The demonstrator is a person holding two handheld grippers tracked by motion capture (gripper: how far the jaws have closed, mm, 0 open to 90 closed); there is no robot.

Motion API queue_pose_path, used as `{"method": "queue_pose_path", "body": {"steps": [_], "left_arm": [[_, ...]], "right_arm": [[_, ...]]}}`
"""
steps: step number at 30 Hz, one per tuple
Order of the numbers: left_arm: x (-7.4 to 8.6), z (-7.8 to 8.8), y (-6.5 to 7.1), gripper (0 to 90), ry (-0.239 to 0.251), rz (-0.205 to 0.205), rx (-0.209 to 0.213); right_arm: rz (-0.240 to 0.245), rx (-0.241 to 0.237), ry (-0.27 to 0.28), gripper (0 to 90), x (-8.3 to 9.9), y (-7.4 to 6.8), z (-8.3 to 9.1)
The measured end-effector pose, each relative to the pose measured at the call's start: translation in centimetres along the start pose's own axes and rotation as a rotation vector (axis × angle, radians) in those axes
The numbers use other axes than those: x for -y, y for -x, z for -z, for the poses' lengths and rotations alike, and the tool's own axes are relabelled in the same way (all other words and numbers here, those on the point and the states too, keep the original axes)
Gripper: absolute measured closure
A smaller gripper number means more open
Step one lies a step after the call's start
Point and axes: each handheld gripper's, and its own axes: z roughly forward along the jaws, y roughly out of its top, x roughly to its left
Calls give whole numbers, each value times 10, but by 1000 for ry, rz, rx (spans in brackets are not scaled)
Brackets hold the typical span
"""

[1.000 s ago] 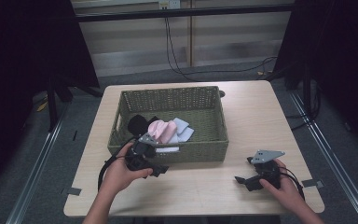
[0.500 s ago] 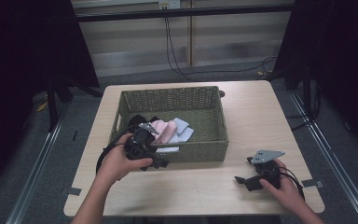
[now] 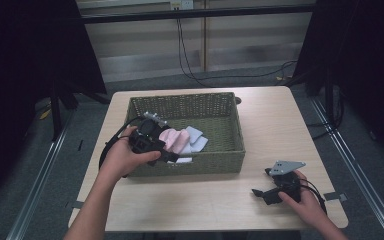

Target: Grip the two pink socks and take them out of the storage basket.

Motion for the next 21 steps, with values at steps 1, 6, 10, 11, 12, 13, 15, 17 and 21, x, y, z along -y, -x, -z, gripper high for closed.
{"method": "queue_pose_path", "body": {"steps": [1, 6, 10, 11, 12, 13, 15, 17, 21], "left_arm": [[-2, -2, -5, 265, -7, -4, -3], [-9, -12, -21, 270, -4, 34, -43], [-12, -23, -36, 294, -20, 60, -75], [-13, -29, -43, 303, -29, 81, -99], [-13, -29, -43, 318, -29, 81, -99], [-14, -33, -48, 329, -42, 82, -99], [-14, -39, -53, 341, -52, 80, -111], [-14, -42, -55, 349, -55, 81, -122], [-17, -52, -65, 369, -68, 102, -142]], "right_arm": [[0, 0, 0, 88, 0, 0, 0], [1, 0, 0, 88, 0, 0, 0], [0, 0, 0, 88, 0, 0, 0], [0, 0, 0, 88, 0, 0, 0], [0, 0, 0, 88, 0, 0, 0], [0, 0, 0, 87, 0, 0, 0], [0, 0, 0, 87, 0, 0, 0], [0, 0, 0, 88, 0, 0, 0], [1, 0, 1, 88, 0, 0, 0]]}}
